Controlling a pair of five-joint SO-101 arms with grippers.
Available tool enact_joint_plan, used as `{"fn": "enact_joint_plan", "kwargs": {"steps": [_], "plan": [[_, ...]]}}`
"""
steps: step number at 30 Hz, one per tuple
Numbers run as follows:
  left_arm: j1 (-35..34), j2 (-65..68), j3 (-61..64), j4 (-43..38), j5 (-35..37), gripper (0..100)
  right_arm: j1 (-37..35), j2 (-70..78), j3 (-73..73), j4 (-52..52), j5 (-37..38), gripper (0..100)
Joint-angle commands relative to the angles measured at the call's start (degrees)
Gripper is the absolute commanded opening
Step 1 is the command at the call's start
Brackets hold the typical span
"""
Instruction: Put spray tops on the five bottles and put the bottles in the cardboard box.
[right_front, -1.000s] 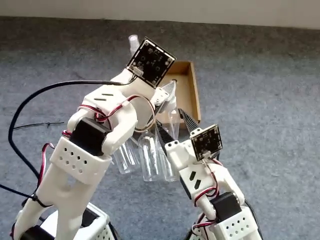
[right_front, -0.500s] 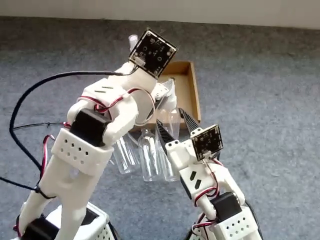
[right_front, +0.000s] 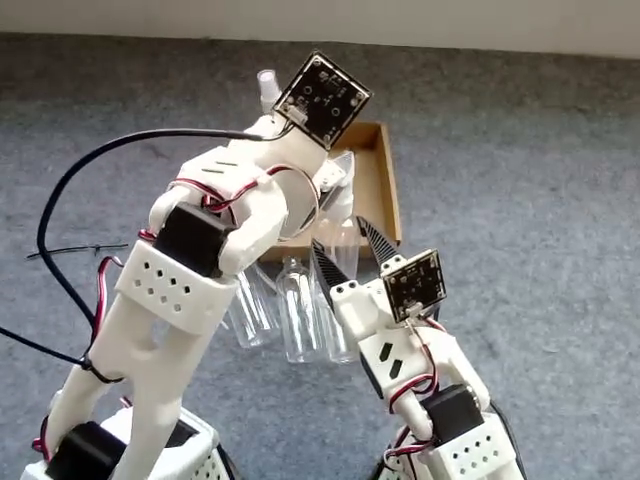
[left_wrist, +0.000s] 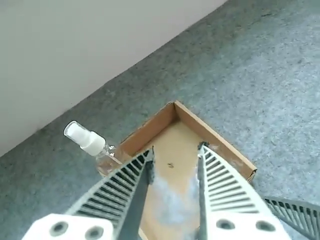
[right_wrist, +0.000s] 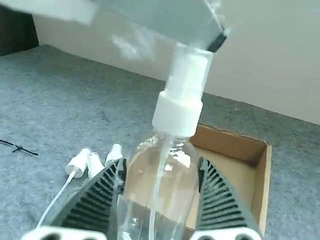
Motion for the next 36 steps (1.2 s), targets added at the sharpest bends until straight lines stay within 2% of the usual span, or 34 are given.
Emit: {"fn": "enact_joint_plan", "kwargs": {"steps": [1, 7, 12, 15, 19, 23, 29, 36], "plan": [[-1.36, -1.45, -9.1, 3.16, -0.44, 15, 0.57, -0.84, -1.1, -1.36, -0.18, 0.5], [-5.67, -1.45, -22.46, 15.21, -0.44, 15, 0.57, -0.57, -1.1, -1.36, -0.35, 0.5], [-15.87, -1.54, -28.26, 31.03, -0.7, 15, 0.92, -0.57, -1.19, -1.36, -0.09, 0.5], [-21.23, -1.54, -25.54, 38.42, -0.35, 15, 0.92, -0.48, -1.45, -1.36, 0.0, 0.5], [-27.3, -3.38, -12.09, 38.86, 1.14, 15, 0.92, -0.31, -1.98, -1.45, 4.75, 0.5], [-28.88, -9.8, 8.48, 28.13, 1.49, 15, 0.92, 3.03, -6.55, -1.54, 5.71, 0.5], [-29.49, -24.04, 39.16, 7.3, 1.58, 15, 0.92, 23.96, -20.79, -4.35, 5.71, 0.5], [-35.91, -27.91, 57.36, -9.05, 1.58, 15, 0.66, 53.49, -38.73, -13.05, 5.8, 0.5]]}}
